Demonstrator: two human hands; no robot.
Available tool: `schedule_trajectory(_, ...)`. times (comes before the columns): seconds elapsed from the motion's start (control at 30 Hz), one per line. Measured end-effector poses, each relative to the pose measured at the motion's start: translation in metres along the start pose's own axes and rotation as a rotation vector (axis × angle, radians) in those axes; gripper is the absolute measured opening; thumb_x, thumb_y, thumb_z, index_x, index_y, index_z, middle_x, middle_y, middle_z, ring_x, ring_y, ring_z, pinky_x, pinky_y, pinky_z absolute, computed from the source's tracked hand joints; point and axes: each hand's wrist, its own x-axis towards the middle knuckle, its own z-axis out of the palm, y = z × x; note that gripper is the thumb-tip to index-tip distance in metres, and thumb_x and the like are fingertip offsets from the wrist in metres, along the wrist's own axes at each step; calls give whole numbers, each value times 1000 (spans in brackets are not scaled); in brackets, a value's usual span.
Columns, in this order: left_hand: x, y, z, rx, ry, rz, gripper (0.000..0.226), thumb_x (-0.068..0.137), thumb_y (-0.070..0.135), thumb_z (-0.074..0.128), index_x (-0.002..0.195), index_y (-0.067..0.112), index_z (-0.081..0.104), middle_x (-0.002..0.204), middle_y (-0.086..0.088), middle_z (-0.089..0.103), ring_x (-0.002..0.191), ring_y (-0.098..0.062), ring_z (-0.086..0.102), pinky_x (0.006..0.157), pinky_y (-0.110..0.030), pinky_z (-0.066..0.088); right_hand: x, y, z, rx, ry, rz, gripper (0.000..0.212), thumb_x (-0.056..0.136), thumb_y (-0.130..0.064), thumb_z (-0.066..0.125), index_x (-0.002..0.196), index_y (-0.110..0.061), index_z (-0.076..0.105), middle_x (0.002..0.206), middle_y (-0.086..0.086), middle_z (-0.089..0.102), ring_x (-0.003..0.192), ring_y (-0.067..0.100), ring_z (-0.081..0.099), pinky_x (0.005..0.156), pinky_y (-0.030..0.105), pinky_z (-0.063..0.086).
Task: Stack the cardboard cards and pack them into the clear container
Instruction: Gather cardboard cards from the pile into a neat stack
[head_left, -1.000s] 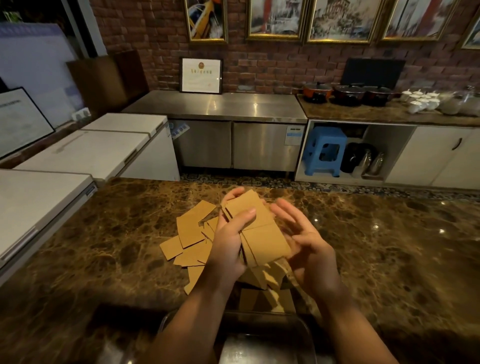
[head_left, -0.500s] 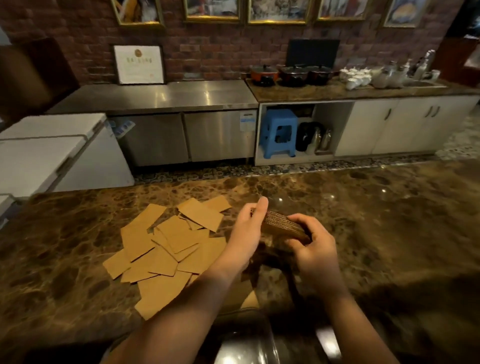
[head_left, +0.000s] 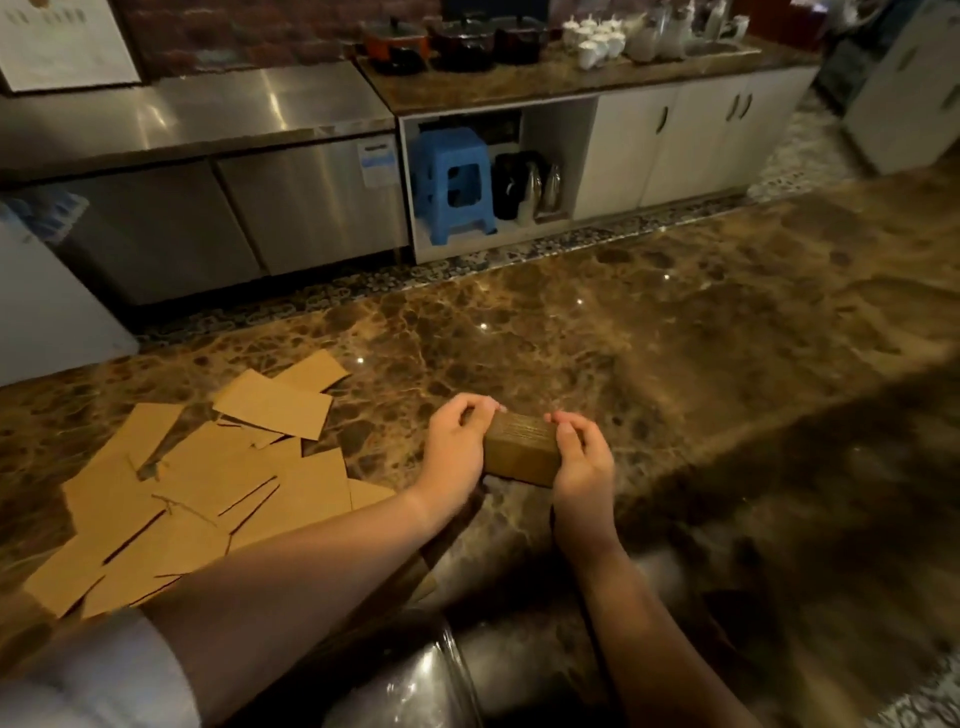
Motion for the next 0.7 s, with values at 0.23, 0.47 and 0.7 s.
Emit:
schedule_trajectory(0.23,0,-9,-1,-81,-48,24,32,105,17,46,80,16,67,80,-4,66,78,-21,61,72,-36,50,2,6,2,64,26,-18,22,104,-14,45,98,-19,65,99,2,67,85,6,66,69,15,52)
schedule_trajectory(0.47,6,-16,-7,-102,-100,-6,33,102,23,46,75,18,64,69,5,65,66,-9,61,64,-25,50,-5,6,-17,-55,-221,41,46,80,-28,78,121,-27,56,111,-6,64,94,-2,68,72,14,55)
schedule_trajectory(0.7,-7,27,-28,15,-216,86,16,98,40,60,105,27,64,105,6,68,98,-6,65,80,-19,53,-4,-31,-23,-309,-244,-80,44,74,-9,86,105,-25,60,102,2,68,93,20,70,81,45,62)
